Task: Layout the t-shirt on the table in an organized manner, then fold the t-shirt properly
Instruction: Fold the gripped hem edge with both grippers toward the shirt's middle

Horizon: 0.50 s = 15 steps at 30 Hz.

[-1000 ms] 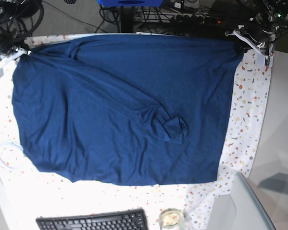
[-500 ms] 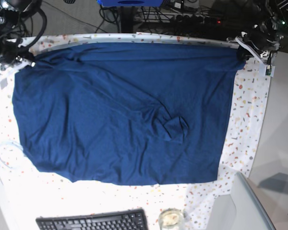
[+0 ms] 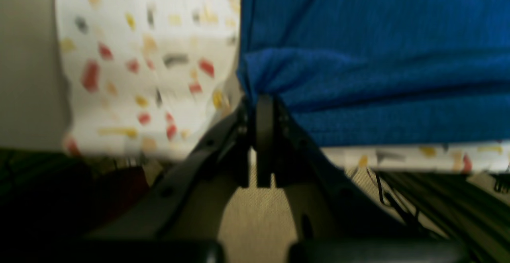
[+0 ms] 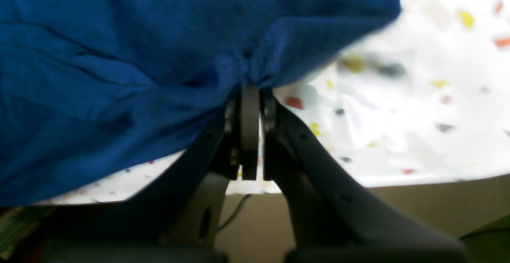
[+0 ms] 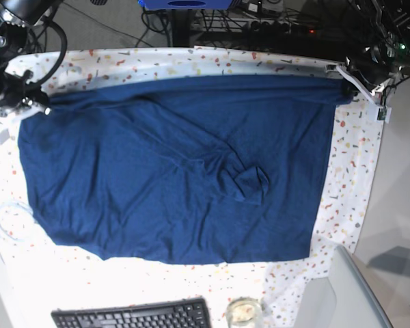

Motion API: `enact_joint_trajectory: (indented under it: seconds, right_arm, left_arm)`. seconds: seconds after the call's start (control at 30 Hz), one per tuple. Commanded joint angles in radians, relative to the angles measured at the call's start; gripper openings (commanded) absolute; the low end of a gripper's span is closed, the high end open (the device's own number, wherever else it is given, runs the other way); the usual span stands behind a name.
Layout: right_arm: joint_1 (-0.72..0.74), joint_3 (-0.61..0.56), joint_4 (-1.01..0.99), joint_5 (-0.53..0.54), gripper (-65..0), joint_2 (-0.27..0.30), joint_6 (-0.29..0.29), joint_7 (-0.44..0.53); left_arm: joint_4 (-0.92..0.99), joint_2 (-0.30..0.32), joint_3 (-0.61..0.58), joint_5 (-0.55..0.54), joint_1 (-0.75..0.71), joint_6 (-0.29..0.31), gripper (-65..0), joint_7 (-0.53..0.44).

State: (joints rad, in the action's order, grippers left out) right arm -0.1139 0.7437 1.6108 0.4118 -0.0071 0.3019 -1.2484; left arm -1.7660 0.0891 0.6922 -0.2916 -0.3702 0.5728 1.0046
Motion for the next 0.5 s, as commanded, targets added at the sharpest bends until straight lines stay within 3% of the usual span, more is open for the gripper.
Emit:
enact_joint_trajectory:
  seconds: [0.0,0.2,0.33,0.47]
  right_arm:
    - [0.02,-0.008,0.021,0.011,-65.0,0.009,-0.014,0.012]
    - [0.078,-0.048,0.015,0.009,-65.0,0.009,-0.04,0.014]
    - [0.116,-0.057,-0.007,0.009,-65.0,0.014,-0.088,0.017]
    - [0.151,-0.082,-0.06,0.009,-65.0,0.035,-0.097,0.02]
  left_arm:
    - [-0.016,0.011,0.004,0.005,0.009,-0.004,-65.0,-0.013]
    - [0.004,0.013,0.005,0.01,0.07,-0.004,-65.0,-0.011]
    - [0.039,0.019,0.004,0.01,0.115,-0.055,-65.0,0.026]
    - [0.059,0.019,0.002,0.01,0.158,-0.067,-65.0,0.035]
